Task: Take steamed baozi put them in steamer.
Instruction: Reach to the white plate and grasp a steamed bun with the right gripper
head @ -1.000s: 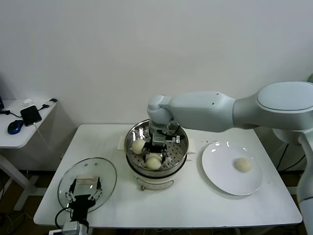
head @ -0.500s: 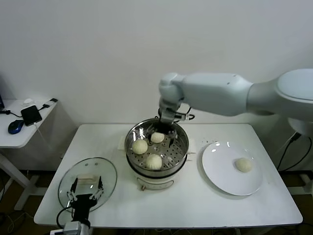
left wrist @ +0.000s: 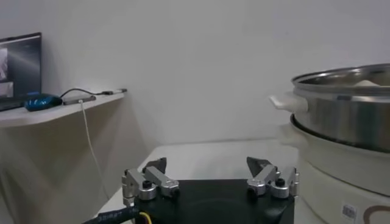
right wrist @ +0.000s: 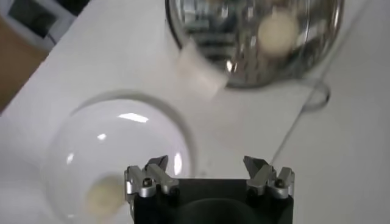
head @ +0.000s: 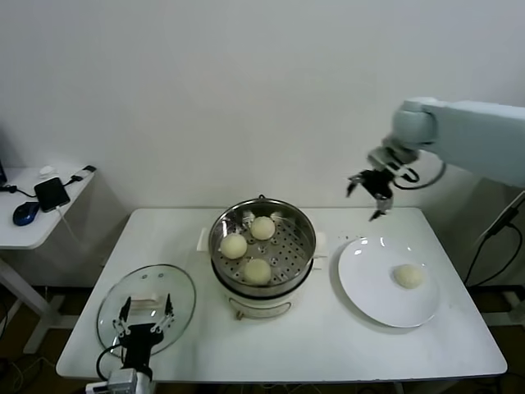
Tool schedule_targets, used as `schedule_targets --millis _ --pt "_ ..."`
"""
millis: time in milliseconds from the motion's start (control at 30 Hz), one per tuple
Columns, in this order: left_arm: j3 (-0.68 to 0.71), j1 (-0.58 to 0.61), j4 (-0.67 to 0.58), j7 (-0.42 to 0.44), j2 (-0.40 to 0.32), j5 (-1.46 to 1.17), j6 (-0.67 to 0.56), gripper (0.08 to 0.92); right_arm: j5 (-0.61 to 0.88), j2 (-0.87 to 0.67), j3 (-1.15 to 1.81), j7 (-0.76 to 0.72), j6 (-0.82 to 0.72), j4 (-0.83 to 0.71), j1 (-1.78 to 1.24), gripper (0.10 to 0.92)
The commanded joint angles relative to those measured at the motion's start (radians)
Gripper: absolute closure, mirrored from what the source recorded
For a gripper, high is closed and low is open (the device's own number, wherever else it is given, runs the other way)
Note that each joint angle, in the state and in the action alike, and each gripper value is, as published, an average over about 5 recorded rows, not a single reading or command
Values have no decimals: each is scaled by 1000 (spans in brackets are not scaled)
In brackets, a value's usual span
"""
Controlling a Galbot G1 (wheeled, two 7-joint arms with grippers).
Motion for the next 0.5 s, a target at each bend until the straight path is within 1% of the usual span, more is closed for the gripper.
schedule_targets --millis 33,267,500 --pt "0 -2 3 1 0 -1 1 177 -74 -257 66 27 -194 -28 -226 202" --pt "0 -10 18 4 -17 13 7 177 -149 -184 264 39 -195 -166 -460 203" --pt "-4 -10 36 4 -25 19 6 177 -199 -102 357 44 -189 -268 -569 203"
